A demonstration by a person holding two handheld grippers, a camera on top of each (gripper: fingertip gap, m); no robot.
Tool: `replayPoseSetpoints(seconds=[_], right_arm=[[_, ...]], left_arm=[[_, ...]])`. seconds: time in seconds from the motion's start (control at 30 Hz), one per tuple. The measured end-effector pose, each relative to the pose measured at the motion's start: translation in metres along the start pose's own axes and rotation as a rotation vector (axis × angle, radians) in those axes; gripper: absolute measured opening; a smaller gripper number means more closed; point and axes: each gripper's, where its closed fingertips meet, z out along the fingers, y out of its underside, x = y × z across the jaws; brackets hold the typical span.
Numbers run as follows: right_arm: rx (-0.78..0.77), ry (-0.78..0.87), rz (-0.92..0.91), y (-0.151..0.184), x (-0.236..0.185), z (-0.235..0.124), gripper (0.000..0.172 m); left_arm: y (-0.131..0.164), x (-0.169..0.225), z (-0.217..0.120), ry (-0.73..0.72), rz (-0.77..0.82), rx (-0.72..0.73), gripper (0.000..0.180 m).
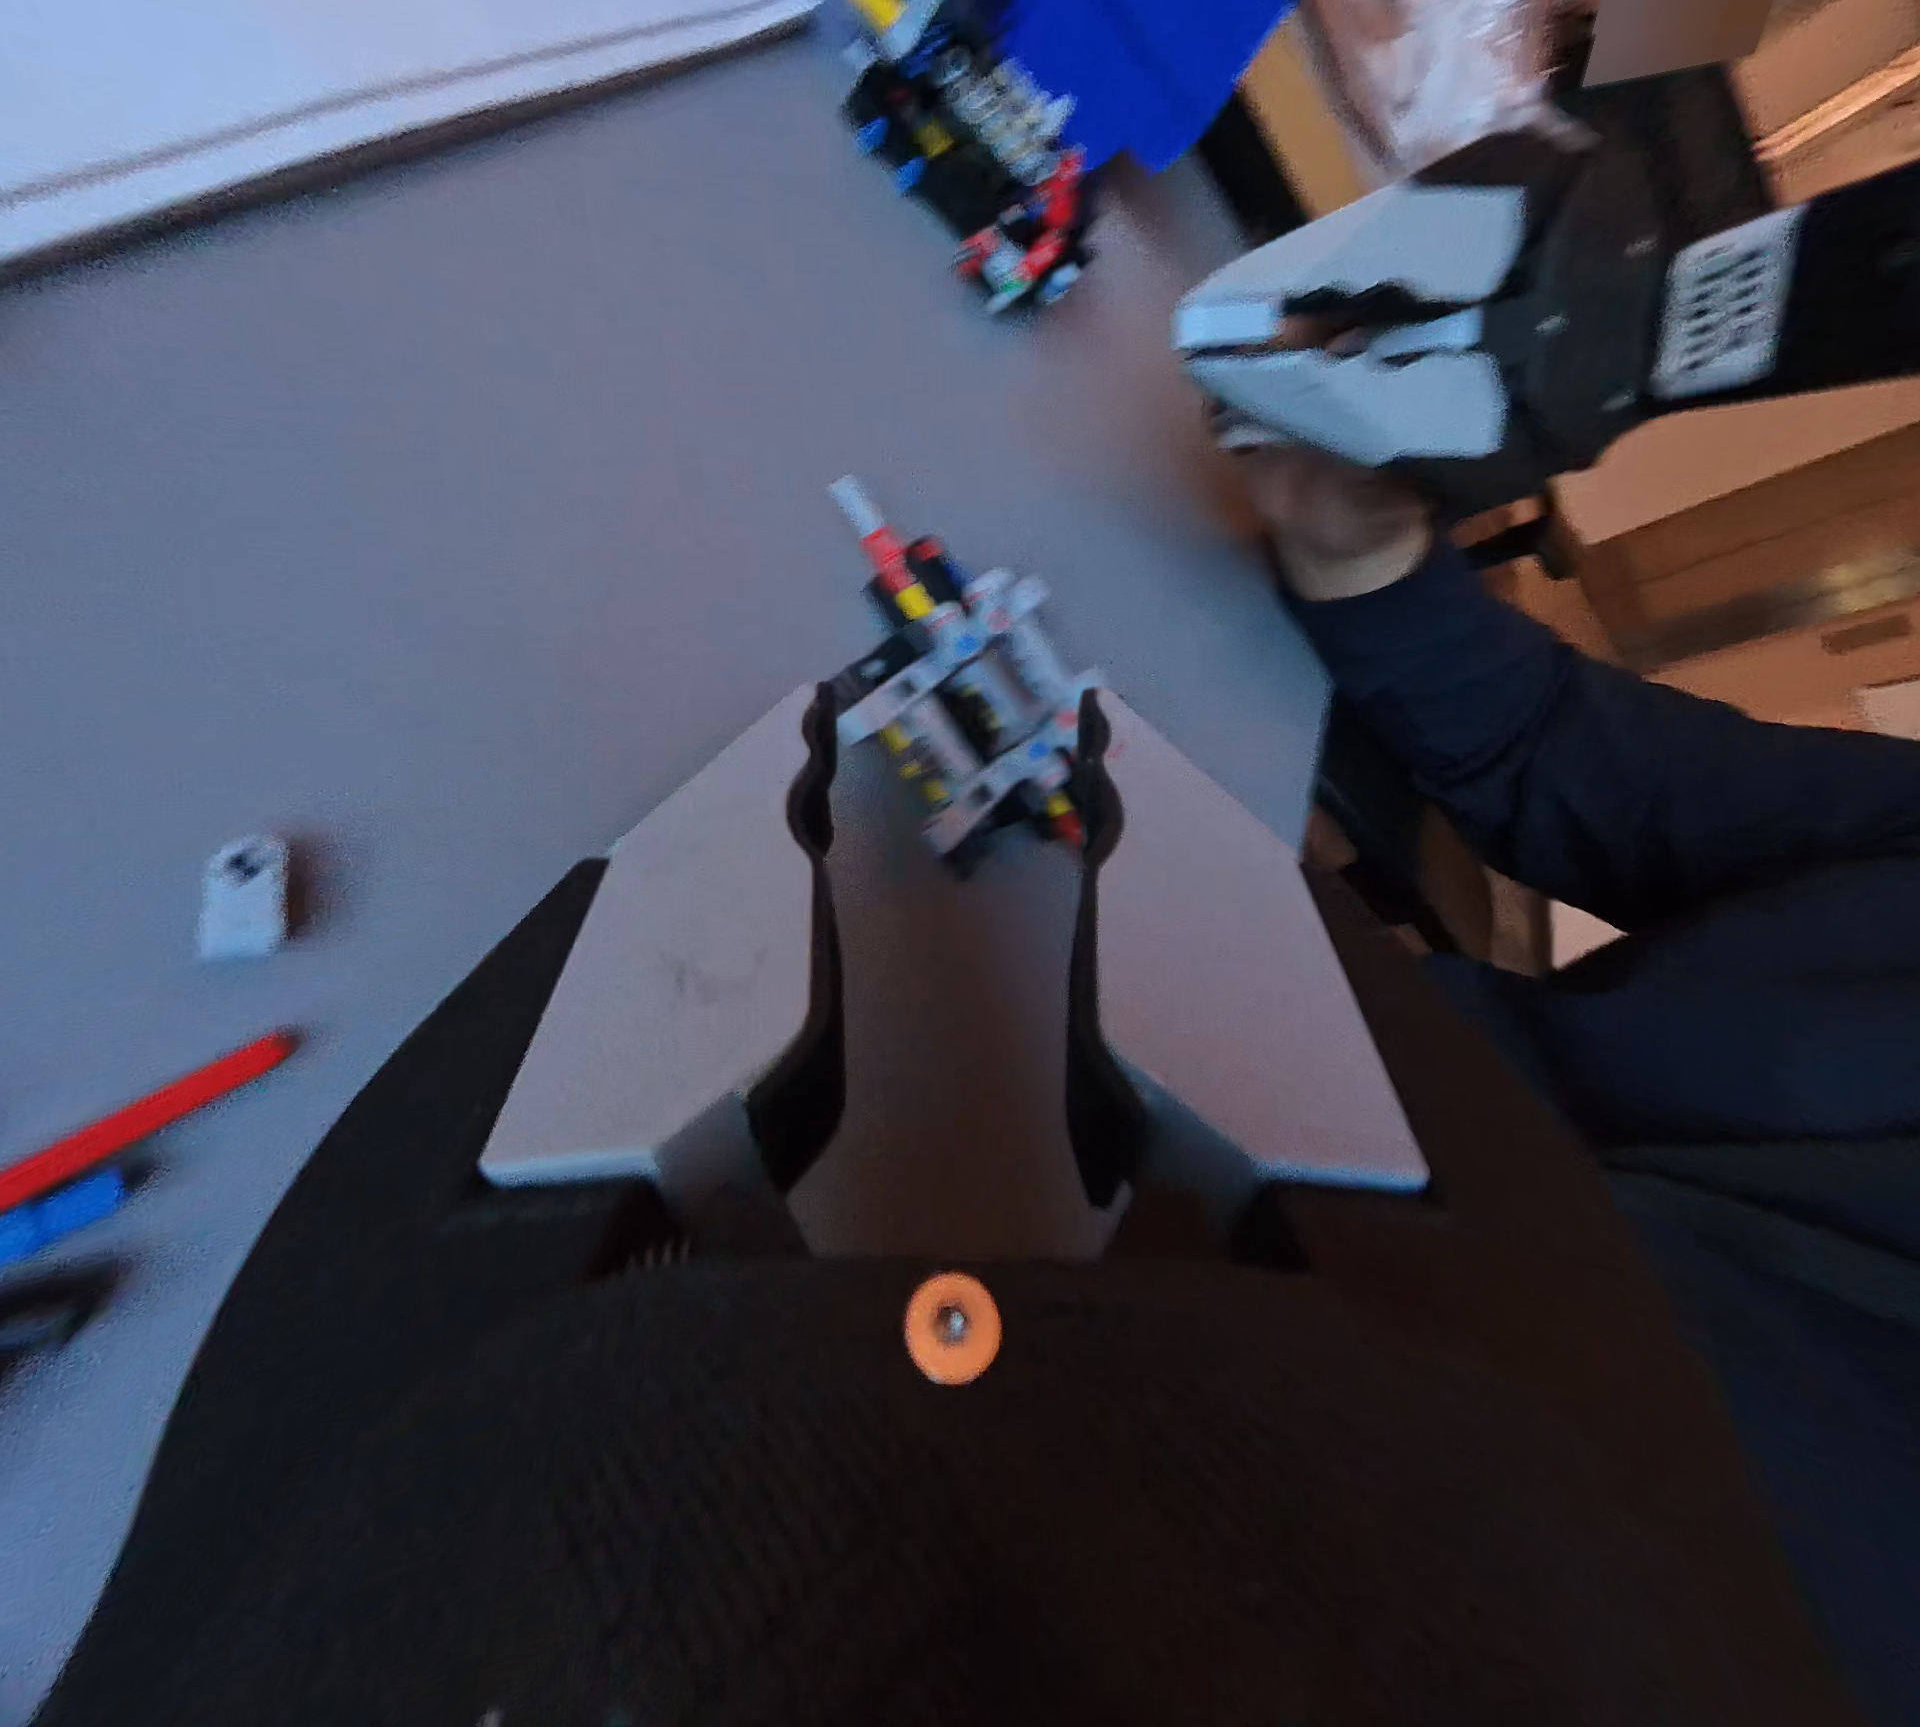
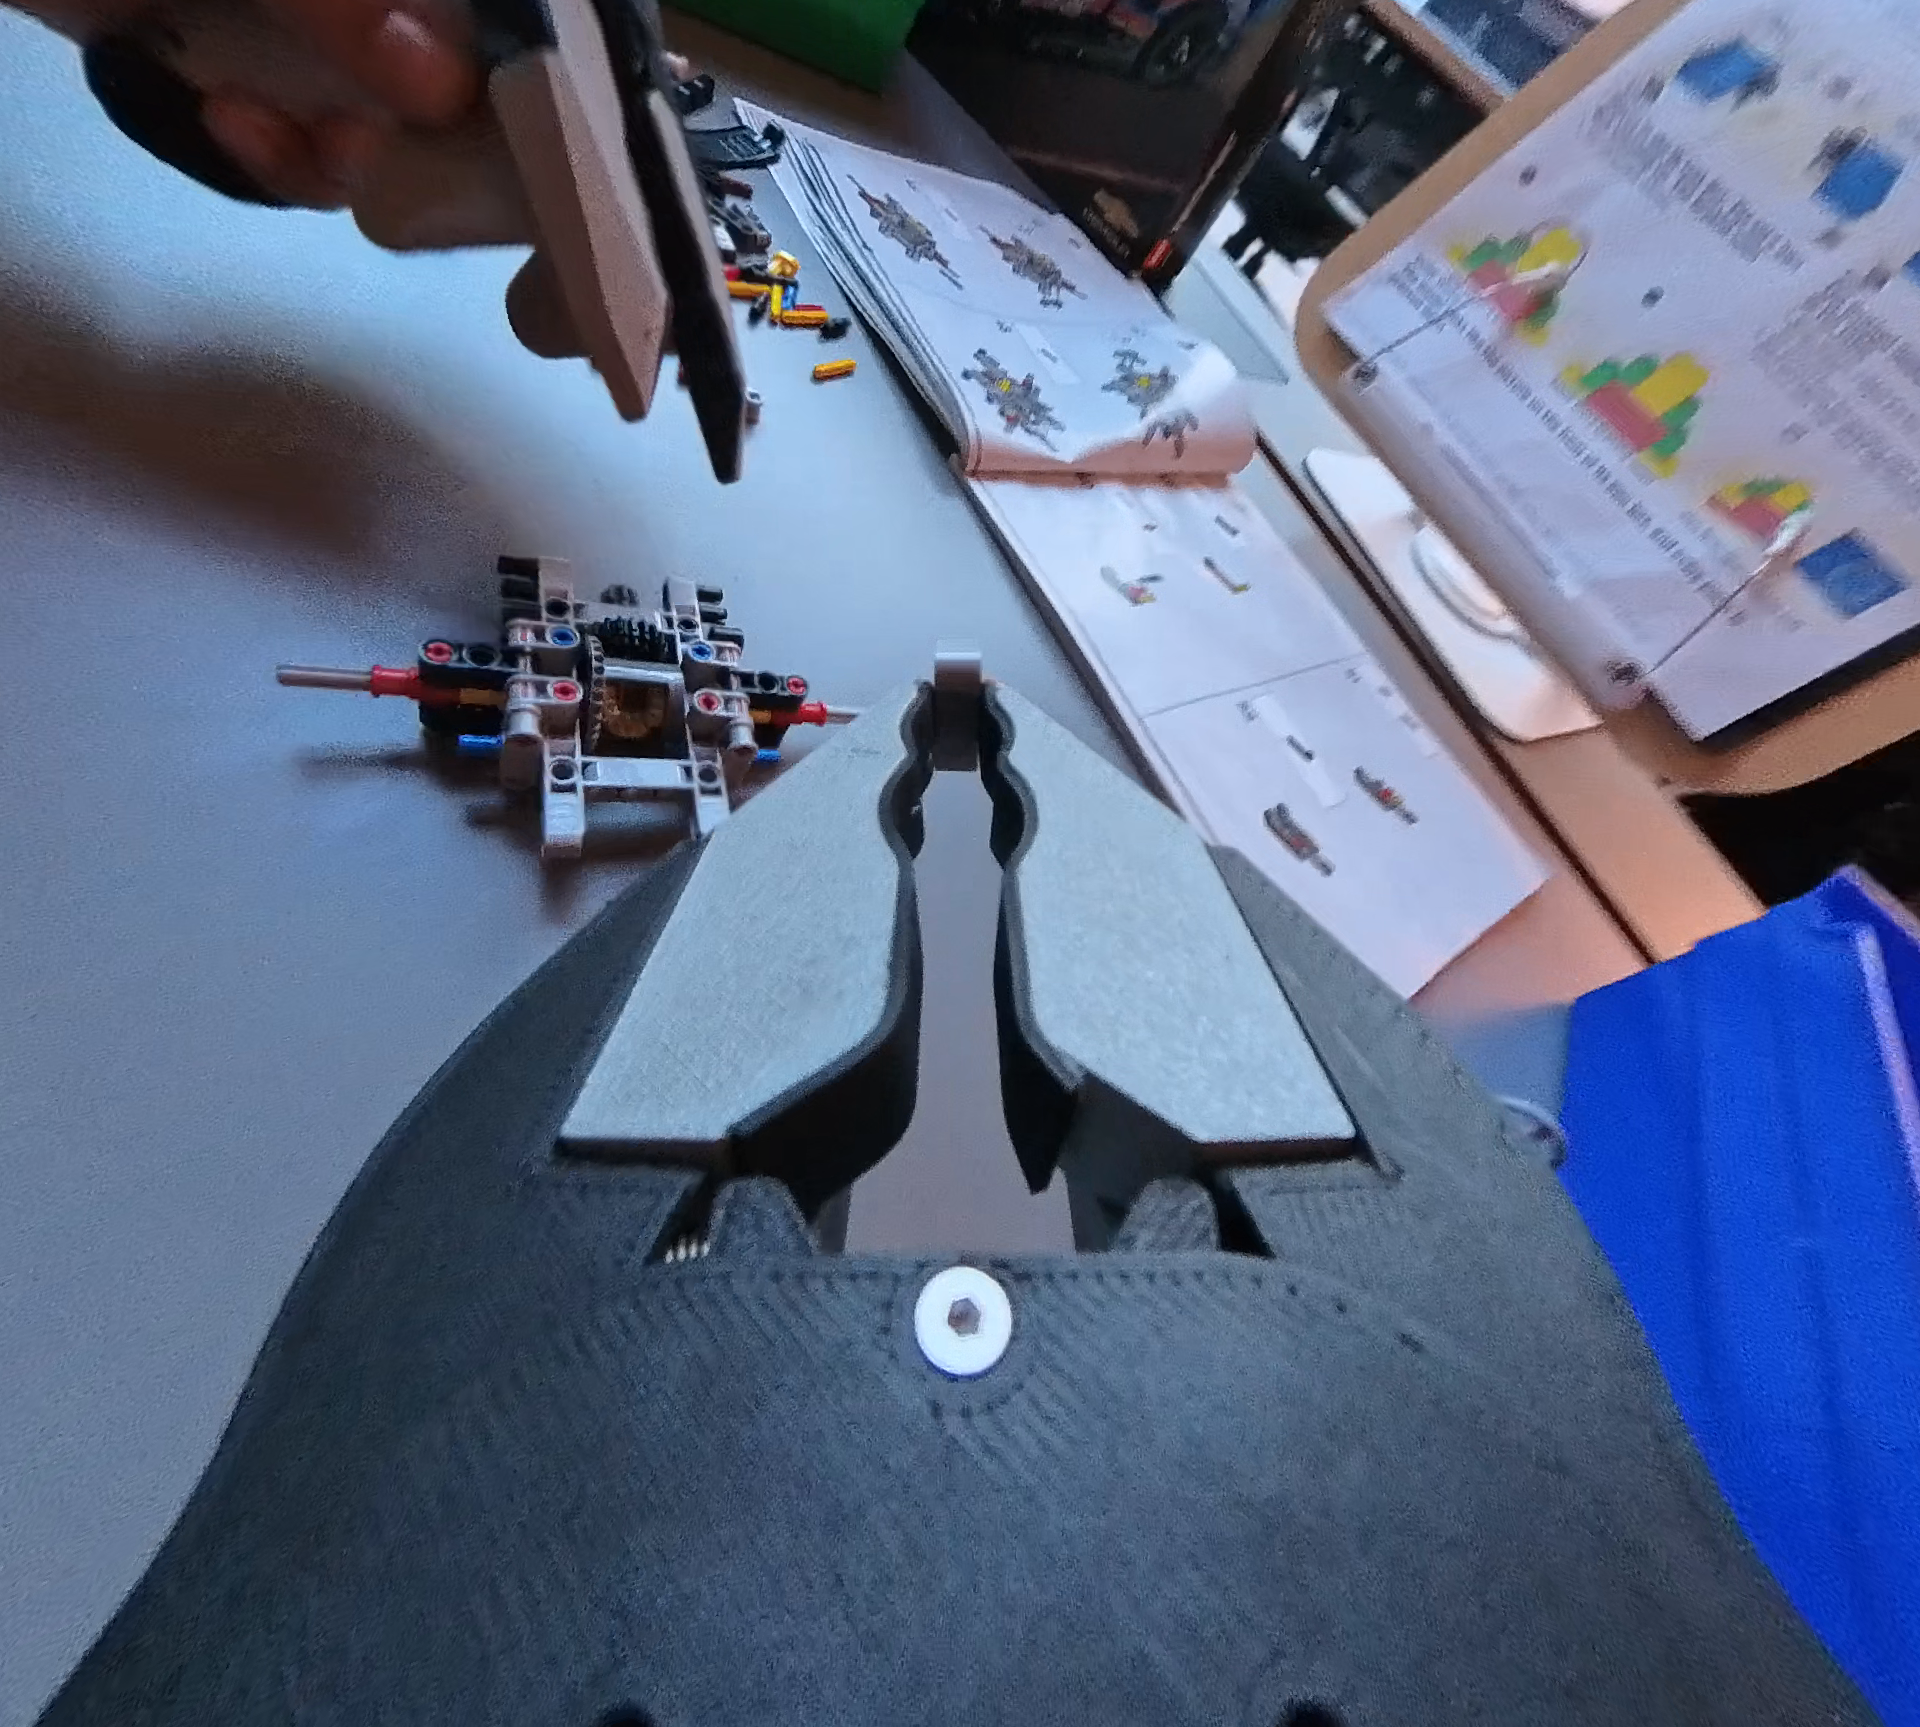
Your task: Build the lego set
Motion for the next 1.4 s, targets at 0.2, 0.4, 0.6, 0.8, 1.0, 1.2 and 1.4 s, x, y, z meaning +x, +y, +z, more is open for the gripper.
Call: replayPoseSetpoints(seconds=[0.2, 0.4, 0.6, 0.8, 1.0, 1.2, 1.4], right_arm=[[-0.016, 0.135, -0.265, -0.019, -0.020, 0.006, 0.005], [-0.033, 0.200, -0.427, -0.026, -0.033, 0.007, 0.005], [-0.035, 0.221, -0.423, -0.027, -0.029, 0.003, 0.005], [-0.067, 0.270, -0.474, -0.025, -0.025, 0.003, 0.005], [-0.092, 0.320, -0.568, -0.026, -0.028, 0.004, 0.005], [0.010, 0.203, -0.479, -0.031, -0.040, 0.002, 0.009], [0.251, -0.258, 0.018, -0.044, -0.056, -0.017, 0.005]], left_arm=[[-0.024, 0.063, 0.027, 0.178, 0.153, 0.044, 0.052], [-0.029, 0.072, 0.044, 0.191, 0.217, 0.040, 0.037], [-0.027, 0.074, 0.043, 0.229, 0.201, 0.032, 0.025], [-0.029, 0.072, 0.045, 0.200, 0.229, 0.041, 0.024], [-0.027, 0.073, 0.047, 0.179, 0.278, 0.038, 0.024], [-0.020, 0.076, 0.040, 0.185, 0.371, -0.005, 0.021], [0.000, 0.086, 0.024, 0.212, 0.674, -0.123, 0.021]])
